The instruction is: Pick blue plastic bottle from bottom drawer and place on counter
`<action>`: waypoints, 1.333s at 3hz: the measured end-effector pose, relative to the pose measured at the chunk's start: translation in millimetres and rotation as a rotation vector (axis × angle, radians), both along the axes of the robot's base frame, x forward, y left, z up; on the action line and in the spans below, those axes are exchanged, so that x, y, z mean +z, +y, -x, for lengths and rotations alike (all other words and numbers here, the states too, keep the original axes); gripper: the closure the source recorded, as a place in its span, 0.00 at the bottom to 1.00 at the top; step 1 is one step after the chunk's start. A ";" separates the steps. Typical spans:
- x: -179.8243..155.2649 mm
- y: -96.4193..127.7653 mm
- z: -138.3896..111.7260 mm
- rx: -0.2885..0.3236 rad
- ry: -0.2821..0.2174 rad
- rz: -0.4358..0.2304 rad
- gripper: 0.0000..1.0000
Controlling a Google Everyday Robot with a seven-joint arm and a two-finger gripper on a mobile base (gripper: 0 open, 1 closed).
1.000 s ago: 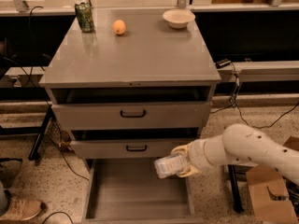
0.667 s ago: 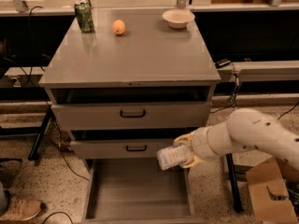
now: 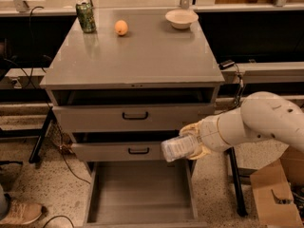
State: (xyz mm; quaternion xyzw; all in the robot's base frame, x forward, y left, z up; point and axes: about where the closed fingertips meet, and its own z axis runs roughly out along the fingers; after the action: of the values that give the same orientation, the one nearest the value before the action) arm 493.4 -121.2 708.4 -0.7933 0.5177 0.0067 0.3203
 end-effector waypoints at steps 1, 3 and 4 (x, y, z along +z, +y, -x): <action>10.6 0.3 -4.5 0.014 -0.009 0.008 1.00; 135.1 2.3 -25.9 0.053 -0.072 0.101 1.00; 181.2 3.3 -55.9 0.047 -0.056 0.120 1.00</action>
Offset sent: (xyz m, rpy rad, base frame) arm 0.0247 -0.0023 0.1702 -0.1330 -0.1226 0.0798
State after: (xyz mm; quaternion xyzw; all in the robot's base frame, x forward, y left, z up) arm 549.4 -117.9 889.5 -0.8229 0.4893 -0.0390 0.2861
